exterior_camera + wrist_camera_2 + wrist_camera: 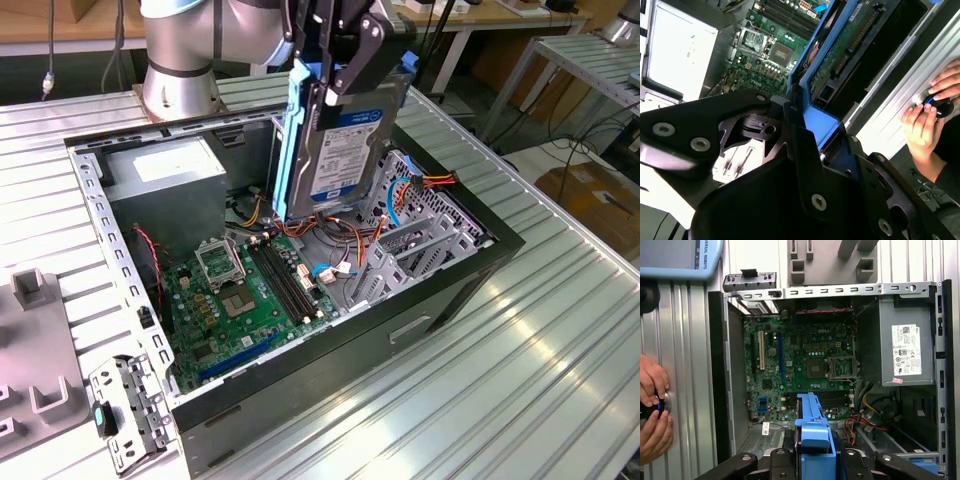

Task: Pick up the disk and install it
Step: 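Insert the disk into the insertion slot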

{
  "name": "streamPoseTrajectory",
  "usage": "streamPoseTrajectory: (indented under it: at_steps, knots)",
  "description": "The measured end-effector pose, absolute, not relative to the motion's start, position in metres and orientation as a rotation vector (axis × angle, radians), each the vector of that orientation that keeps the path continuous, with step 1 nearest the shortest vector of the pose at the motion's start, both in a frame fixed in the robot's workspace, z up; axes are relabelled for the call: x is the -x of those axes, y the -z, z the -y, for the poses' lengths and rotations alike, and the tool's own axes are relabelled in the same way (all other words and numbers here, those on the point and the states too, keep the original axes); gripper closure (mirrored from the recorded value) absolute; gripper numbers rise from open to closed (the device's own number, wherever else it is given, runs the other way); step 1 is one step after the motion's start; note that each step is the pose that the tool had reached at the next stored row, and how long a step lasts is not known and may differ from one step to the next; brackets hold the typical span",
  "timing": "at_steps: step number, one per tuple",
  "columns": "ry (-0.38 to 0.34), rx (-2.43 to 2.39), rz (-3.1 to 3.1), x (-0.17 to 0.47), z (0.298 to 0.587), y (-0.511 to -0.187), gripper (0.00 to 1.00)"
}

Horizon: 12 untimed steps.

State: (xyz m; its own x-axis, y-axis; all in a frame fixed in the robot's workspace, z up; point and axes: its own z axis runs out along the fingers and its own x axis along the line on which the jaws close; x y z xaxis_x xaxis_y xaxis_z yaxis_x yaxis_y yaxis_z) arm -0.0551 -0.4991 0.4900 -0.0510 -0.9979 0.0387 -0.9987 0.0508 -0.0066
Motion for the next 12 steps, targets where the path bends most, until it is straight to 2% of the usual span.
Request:
streamPoseTrajectory:
  at_steps: [12]
  knots:
    - [-0.052, -2.147, 2.259, 0.038, 0.499, -0.49, 0.63]
